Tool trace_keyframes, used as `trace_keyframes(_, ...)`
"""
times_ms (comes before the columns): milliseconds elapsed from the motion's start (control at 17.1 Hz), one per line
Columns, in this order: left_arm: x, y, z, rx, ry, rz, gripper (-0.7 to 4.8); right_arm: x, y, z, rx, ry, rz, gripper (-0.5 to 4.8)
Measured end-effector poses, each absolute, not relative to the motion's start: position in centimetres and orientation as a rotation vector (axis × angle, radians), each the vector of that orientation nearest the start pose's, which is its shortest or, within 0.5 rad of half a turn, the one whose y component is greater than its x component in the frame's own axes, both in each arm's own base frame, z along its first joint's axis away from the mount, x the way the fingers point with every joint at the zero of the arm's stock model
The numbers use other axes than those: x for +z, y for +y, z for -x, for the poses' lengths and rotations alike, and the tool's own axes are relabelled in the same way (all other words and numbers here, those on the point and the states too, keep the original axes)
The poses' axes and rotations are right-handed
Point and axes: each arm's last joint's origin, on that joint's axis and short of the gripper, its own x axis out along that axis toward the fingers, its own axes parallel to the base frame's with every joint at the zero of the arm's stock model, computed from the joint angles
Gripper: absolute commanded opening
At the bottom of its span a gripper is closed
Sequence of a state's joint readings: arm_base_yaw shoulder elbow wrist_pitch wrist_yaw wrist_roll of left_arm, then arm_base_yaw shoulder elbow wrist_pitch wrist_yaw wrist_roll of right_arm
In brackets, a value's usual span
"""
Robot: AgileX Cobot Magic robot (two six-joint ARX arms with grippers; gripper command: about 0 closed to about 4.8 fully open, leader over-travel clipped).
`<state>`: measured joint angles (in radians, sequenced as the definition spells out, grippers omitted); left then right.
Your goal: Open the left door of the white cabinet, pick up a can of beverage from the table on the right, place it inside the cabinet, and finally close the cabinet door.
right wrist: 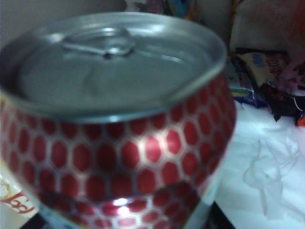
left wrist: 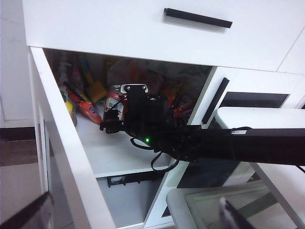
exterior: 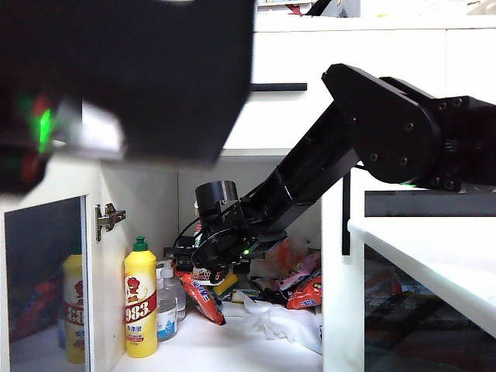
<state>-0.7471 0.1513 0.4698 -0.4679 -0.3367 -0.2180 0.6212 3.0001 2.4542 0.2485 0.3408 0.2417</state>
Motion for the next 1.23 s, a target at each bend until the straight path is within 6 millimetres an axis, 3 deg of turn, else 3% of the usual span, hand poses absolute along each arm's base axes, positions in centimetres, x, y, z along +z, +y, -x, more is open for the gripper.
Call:
trace_keyframes(409, 26.3, -3.8, -5.6, -0.386, 0.172, 0.136, 4.79, 4.0, 34.4, -50.8, 0.208, 0.231, -0.070, 1.90)
trace_keyframes(467, 26.3, -3.8, -5.6, -0.386, 0.172, 0.136, 4.79, 4.0, 34.5, -50.8, 0.210, 0.233, -0.070, 2.17)
trace_keyframes(642, 26.3, -3.8, -5.6, -0.386, 0.171, 0.137, 4.79, 4.0, 34.4, -50.8, 0.208, 0.229, -0.071, 4.08)
trace_keyframes(759, 26.3, -3.8, -5.6, -0.377, 0.169, 0.137, 4.79, 4.4, 34.4, -50.9, 0.209, 0.201, -0.089, 4.63)
trace_keyframes(876, 26.3, -3.8, -5.6, -0.375, 0.169, 0.136, 4.79, 5.8, 34.6, -51.0, 0.201, 0.144, -0.119, 4.64)
trace_keyframes(1226, 26.3, -3.8, -5.6, -0.371, 0.169, 0.136, 4.79, 5.8, 35.1, -50.7, 0.213, 0.143, -0.120, 4.62)
